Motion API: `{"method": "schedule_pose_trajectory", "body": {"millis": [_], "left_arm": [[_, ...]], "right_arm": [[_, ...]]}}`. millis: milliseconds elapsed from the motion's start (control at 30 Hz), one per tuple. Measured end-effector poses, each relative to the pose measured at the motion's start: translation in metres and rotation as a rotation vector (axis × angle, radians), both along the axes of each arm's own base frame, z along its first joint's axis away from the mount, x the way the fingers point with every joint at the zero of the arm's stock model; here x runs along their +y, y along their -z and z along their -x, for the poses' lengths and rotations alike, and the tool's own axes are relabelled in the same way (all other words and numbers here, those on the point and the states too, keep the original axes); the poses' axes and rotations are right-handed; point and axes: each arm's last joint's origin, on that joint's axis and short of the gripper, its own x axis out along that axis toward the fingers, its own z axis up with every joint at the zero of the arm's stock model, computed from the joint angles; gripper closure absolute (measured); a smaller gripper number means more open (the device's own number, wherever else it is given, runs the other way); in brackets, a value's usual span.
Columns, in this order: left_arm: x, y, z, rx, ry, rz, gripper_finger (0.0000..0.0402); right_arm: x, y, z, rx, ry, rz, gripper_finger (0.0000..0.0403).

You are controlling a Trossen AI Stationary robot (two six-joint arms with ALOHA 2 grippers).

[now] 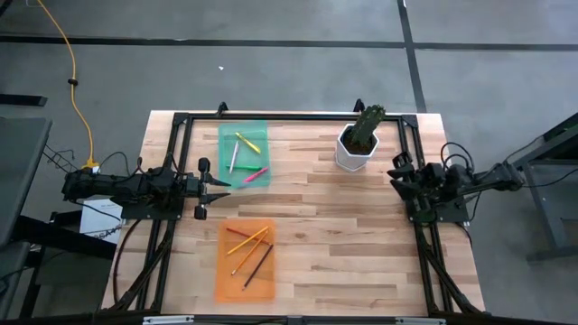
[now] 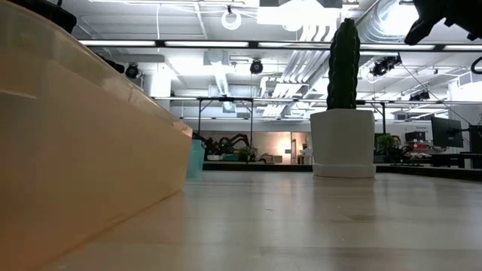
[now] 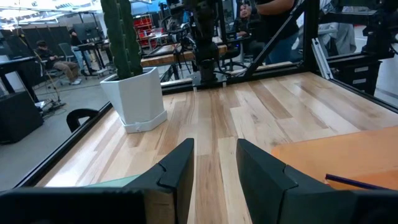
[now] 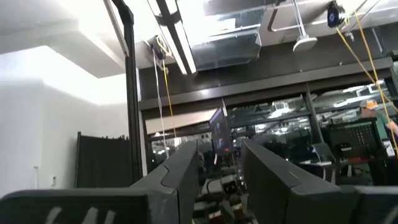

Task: Sort pens & pencils
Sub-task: Return to Home Position

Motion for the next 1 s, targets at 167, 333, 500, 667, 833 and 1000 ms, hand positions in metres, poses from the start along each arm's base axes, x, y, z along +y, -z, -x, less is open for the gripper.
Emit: {"method": "schedule_pose_trajectory", "body": {"millis": [167, 333, 500, 667, 833, 1000], "left_arm": [[0.000, 0.000, 0.000, 0.000, 0.000, 0.000, 0.0293], [0.000, 0.000, 0.000, 0.000, -0.001, 0.000, 0.0293], [0.000, 0.000, 0.000, 0.000, -0.002, 0.000, 0.0293], [0.000, 0.000, 0.000, 0.000, -0.003, 0.000, 0.0293], [0.000, 0.000, 0.000, 0.000, -0.002, 0.000, 0.0293], [0.000, 0.000, 0.000, 0.000, -0.002, 0.000, 0.0293]], "right_arm": [[0.001, 0.001, -0.001, 0.013, -0.039, 0.015, 0.0289], [0.003, 0.015, -0.009, 0.175, -0.052, 0.045, 0.0289], [0.004, 0.033, -0.015, 0.375, -0.056, 0.054, 0.0289], [0.004, 0.044, -0.017, 0.480, -0.043, 0.071, 0.0289], [0.005, 0.050, -0.017, 0.547, -0.041, 0.089, 0.0289], [0.005, 0.058, -0.017, 0.631, -0.044, 0.090, 0.0289]]}}
